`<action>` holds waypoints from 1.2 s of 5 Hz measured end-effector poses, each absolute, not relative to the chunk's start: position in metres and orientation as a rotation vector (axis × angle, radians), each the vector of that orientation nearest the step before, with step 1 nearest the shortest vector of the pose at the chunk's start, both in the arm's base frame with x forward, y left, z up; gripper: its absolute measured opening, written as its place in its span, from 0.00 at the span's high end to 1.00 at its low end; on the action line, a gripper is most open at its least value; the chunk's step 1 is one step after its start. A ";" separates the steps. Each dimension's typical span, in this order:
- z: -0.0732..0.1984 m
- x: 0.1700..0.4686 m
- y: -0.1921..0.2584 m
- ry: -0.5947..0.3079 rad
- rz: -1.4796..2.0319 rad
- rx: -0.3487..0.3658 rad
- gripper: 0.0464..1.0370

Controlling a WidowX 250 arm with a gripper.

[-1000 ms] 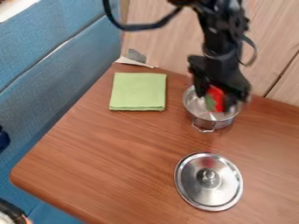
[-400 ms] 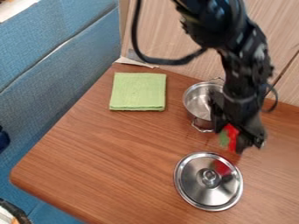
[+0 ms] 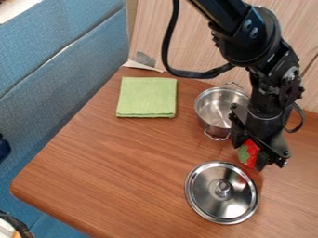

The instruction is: Placed the red tomato above the silver lid

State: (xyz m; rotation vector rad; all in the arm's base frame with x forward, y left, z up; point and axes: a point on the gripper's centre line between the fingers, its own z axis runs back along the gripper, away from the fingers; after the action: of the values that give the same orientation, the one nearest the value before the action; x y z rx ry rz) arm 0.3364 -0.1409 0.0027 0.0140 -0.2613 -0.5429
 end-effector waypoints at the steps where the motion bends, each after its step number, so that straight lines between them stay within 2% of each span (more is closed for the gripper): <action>1: 0.002 0.336 -0.141 -0.259 -0.525 0.008 0.04; 2: 0.003 0.335 -0.137 -0.258 -0.521 0.032 0.03; 4: 0.054 0.334 -0.135 -0.341 -0.476 0.021 0.04; 5: 0.081 0.331 -0.133 -0.406 -0.448 -0.012 0.04; 6: 0.096 0.331 -0.124 -0.443 -0.424 -0.033 0.04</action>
State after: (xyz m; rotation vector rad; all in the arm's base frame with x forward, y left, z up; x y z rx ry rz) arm 0.3309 -0.1239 0.0958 -0.0332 -0.4431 -0.4241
